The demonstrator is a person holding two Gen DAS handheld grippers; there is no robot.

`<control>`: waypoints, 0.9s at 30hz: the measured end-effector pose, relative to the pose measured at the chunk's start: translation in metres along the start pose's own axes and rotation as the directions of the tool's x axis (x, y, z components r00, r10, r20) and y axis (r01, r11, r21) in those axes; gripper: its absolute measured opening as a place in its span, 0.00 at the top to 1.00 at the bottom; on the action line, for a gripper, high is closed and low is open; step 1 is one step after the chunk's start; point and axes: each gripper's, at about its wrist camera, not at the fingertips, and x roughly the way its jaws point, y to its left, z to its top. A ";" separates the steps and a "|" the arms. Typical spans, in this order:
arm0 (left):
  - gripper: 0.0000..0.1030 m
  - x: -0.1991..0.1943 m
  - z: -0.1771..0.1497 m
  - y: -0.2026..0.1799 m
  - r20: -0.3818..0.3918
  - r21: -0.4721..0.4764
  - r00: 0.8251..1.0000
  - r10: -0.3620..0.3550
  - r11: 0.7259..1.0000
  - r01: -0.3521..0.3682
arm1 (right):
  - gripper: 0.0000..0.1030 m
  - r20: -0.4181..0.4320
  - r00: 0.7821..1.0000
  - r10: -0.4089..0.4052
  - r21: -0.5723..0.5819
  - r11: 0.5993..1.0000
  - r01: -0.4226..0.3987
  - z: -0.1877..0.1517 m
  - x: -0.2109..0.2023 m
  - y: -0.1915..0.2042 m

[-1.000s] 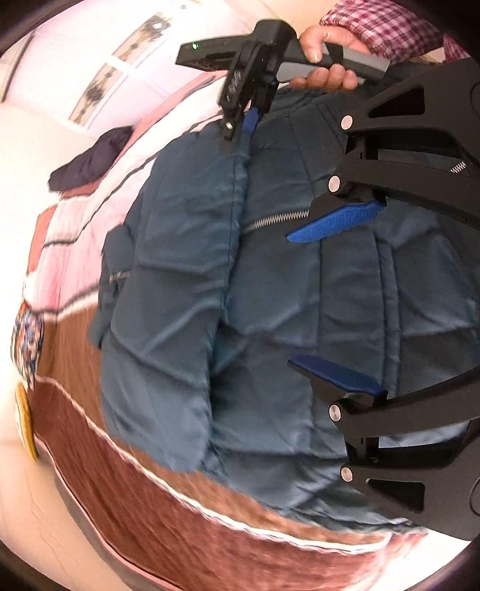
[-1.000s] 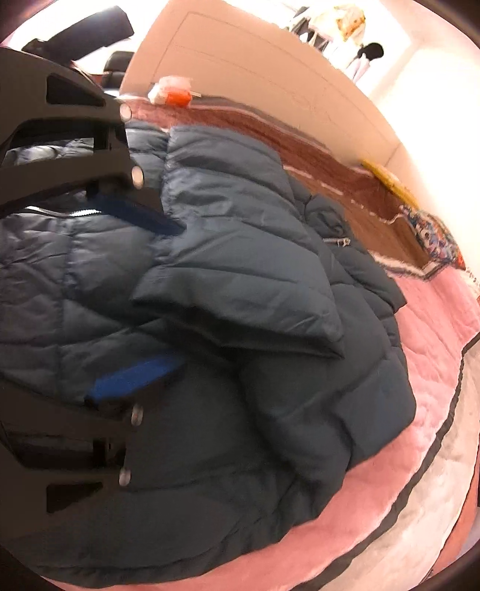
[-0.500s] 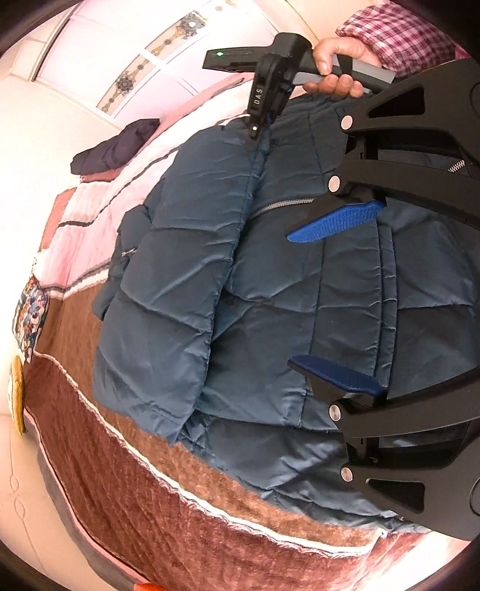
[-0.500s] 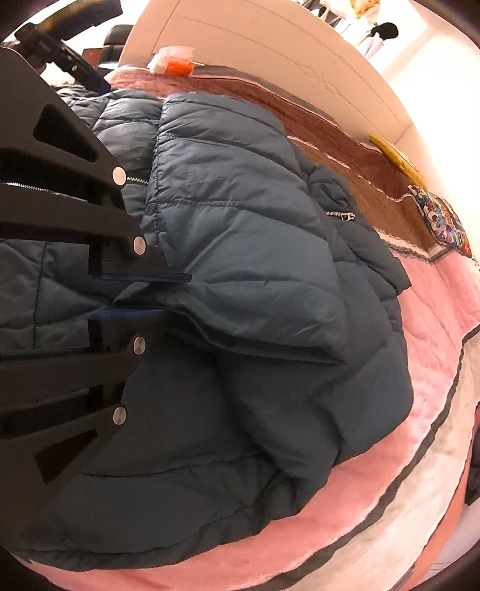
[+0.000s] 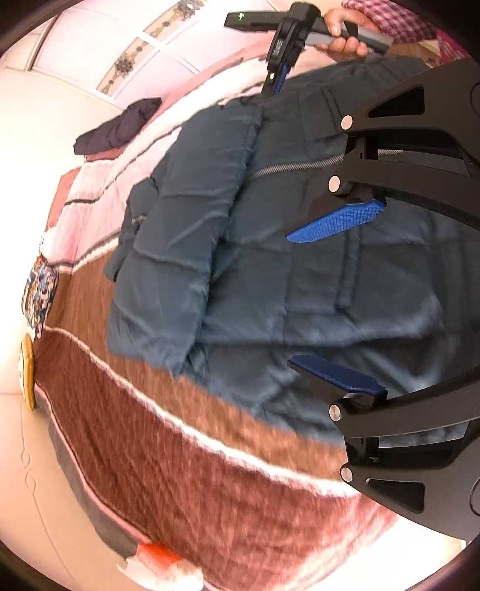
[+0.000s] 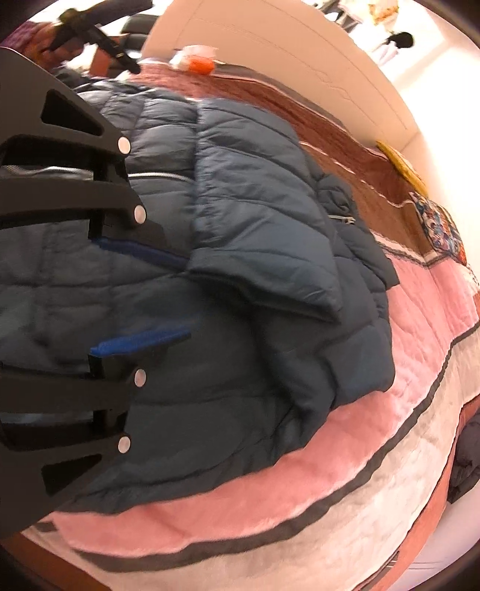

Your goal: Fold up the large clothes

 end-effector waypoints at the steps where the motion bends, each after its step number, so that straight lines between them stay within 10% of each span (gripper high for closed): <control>1: 0.39 -0.003 -0.002 0.005 -0.001 0.001 1.000 0.013 1.000 -0.013 | 0.60 -0.006 1.000 -0.005 -0.009 1.000 0.005 -0.004 -0.003 -0.001; 14: 0.37 -0.041 -0.042 0.074 -0.109 -0.094 0.992 0.057 0.993 -0.067 | 0.44 -0.063 0.994 -0.091 -0.090 0.992 0.085 -0.047 -0.067 -0.028; 27: 0.37 -0.050 -0.088 0.080 -0.206 -0.227 0.974 -0.090 0.973 0.042 | 0.34 -0.153 0.987 -0.040 0.074 0.996 0.052 -0.116 -0.099 -0.083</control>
